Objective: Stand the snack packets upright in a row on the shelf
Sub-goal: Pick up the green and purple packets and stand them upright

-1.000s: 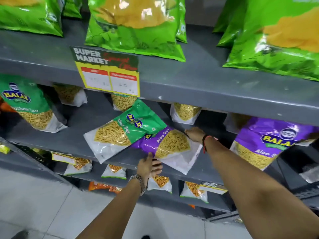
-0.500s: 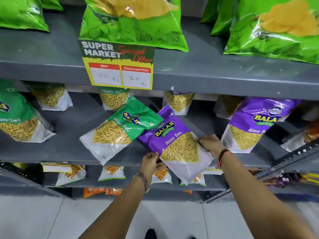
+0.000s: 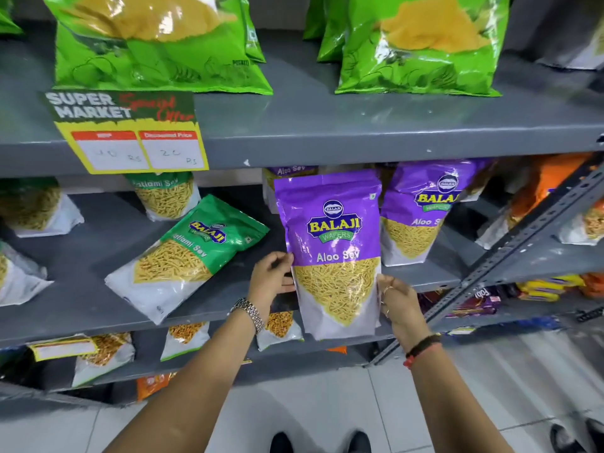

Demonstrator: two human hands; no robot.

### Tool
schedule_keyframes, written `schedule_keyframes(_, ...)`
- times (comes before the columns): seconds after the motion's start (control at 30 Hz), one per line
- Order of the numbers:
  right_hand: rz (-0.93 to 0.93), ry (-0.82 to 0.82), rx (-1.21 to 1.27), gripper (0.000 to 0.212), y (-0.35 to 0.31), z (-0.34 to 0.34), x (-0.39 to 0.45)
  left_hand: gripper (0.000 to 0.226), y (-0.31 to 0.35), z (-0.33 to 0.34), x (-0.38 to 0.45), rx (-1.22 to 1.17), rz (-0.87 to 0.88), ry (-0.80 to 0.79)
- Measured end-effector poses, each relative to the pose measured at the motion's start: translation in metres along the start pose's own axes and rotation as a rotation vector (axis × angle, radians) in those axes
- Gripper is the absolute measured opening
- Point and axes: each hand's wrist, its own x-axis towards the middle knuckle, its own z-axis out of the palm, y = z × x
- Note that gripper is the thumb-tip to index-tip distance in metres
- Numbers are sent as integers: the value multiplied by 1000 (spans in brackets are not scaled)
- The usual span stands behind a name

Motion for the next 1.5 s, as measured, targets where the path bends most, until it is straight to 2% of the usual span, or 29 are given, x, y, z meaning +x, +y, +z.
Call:
schedule_keyframes(0.13,-48,8,-35,29,-8,6,7,9,11,2,10,30,55,5)
schedule_keyframes(0.5,-202,71,-49,32,-51,55,57,21,60,10,62,95,255,34)
schedule_keyframes(0.6,-231,97,-115,21,-45,66,67,23,54,7,74,119,248,66)
schedule_keyframes(0.67,-224,102,-118,12,-39,69,69,22,46,3,77,112,231,58)
schedule_keyframes(0.8,-164,199,-87,15,-22,68,64,9,38,-17,77,216,256,49)
schedule_keyframes(0.87,-53,216,8,19,-10,73,49,20,39,-39,79,312,330,117)
schedule_keyframes(0.93,38,164,99,21,9,84,34,22,42,-69,80,452,404,192)
schedule_keyframes(1.0,113,56,127,24,22,105,18,22,43,-105,84,646,405,304)
schedule_keyframes(1.07,164,-53,137,28,27,134,6,26,47,-142,86,853,320,449)
schedule_keyframes(1.13,199,-153,115,18,28,166,-3,30,50,-176,87,988,192,515)
schedule_keyframes(1.17,223,-215,89,12,28,182,-7,33,51,-190,87,1031,123,521)
schedule_keyframes(1.27,271,-384,-19,17,35,224,-15,38,50,-220,88,1044,-29,472)
schedule_keyframes(1.37,347,-475,-66,31,41,254,-22,36,50,-231,87,1024,-52,375)
schedule_keyframes(1.5,429,-533,-49,13,47,279,-31,33,50,-238,83,961,-39,339)
